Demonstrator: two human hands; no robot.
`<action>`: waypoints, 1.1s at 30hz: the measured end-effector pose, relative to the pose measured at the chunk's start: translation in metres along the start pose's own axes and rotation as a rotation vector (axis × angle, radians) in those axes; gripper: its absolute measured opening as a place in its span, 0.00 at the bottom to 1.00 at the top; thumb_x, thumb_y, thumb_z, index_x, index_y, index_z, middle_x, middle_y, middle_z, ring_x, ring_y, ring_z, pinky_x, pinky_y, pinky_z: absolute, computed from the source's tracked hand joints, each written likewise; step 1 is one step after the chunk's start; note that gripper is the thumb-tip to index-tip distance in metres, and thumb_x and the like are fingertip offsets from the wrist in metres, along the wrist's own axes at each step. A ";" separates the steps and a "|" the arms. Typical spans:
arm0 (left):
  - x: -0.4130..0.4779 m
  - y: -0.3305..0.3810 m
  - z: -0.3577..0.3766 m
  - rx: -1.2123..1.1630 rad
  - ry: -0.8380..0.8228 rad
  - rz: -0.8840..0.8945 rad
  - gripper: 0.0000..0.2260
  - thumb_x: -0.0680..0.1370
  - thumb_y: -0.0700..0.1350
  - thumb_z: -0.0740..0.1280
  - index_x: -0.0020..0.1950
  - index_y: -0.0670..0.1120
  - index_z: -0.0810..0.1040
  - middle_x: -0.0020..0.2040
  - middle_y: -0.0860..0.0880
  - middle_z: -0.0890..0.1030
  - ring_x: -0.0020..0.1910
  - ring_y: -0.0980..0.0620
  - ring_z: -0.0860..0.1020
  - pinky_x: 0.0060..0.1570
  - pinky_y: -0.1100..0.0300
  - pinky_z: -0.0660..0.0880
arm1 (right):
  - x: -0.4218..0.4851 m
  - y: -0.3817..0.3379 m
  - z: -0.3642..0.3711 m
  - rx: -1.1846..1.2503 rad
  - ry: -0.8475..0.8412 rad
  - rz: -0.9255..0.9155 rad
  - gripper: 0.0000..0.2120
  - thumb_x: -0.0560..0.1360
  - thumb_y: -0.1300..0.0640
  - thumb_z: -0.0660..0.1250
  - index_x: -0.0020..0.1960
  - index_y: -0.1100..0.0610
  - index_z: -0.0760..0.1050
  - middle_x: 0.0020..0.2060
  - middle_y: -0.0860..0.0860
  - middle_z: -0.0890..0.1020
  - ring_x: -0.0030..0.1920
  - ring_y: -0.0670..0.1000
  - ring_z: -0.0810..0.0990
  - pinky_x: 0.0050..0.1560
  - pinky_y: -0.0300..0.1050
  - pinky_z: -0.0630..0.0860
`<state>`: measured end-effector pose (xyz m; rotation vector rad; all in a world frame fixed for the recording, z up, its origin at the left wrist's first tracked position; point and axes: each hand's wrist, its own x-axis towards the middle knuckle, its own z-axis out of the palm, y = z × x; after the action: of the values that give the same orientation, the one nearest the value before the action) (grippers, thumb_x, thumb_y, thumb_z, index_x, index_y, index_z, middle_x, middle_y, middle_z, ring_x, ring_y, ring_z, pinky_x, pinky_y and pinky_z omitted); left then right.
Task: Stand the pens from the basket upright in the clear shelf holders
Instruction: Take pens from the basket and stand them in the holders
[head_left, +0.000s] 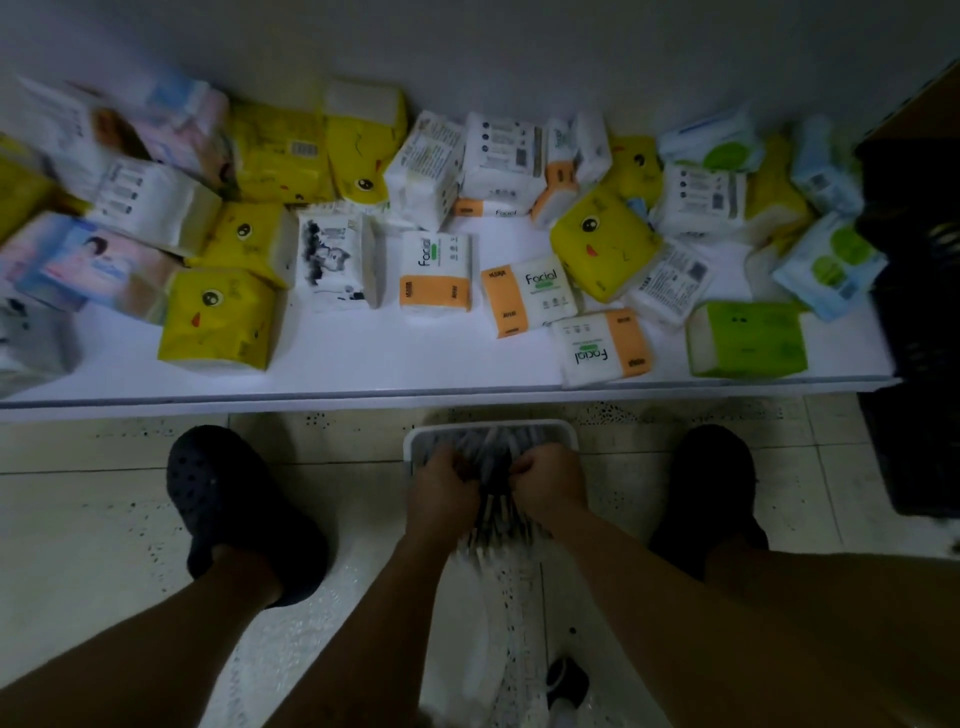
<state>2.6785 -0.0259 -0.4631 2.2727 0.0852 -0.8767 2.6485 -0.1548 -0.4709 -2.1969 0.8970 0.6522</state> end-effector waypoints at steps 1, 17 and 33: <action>0.003 -0.001 0.001 -0.046 -0.016 0.022 0.05 0.74 0.37 0.65 0.48 0.43 0.75 0.44 0.46 0.79 0.43 0.46 0.79 0.46 0.49 0.80 | -0.002 -0.003 -0.005 0.018 0.018 -0.013 0.07 0.74 0.66 0.66 0.43 0.62 0.82 0.37 0.54 0.82 0.38 0.51 0.79 0.36 0.39 0.74; -0.153 0.063 -0.075 -0.390 0.335 0.237 0.08 0.82 0.47 0.60 0.55 0.45 0.76 0.39 0.44 0.79 0.35 0.46 0.77 0.36 0.58 0.72 | -0.157 -0.049 -0.088 0.473 0.172 -0.376 0.06 0.73 0.66 0.65 0.40 0.58 0.77 0.37 0.55 0.81 0.40 0.57 0.81 0.41 0.49 0.77; -0.283 0.199 -0.350 -0.603 0.760 1.033 0.05 0.81 0.43 0.61 0.56 0.46 0.74 0.34 0.46 0.82 0.27 0.50 0.74 0.29 0.51 0.73 | -0.340 -0.282 -0.255 0.809 0.073 -1.287 0.11 0.73 0.69 0.70 0.47 0.53 0.77 0.34 0.49 0.83 0.36 0.49 0.83 0.43 0.45 0.82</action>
<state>2.7169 0.0917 0.0128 1.5942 -0.4010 0.5031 2.6901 -0.0496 0.0268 -1.5593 -0.3125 -0.3754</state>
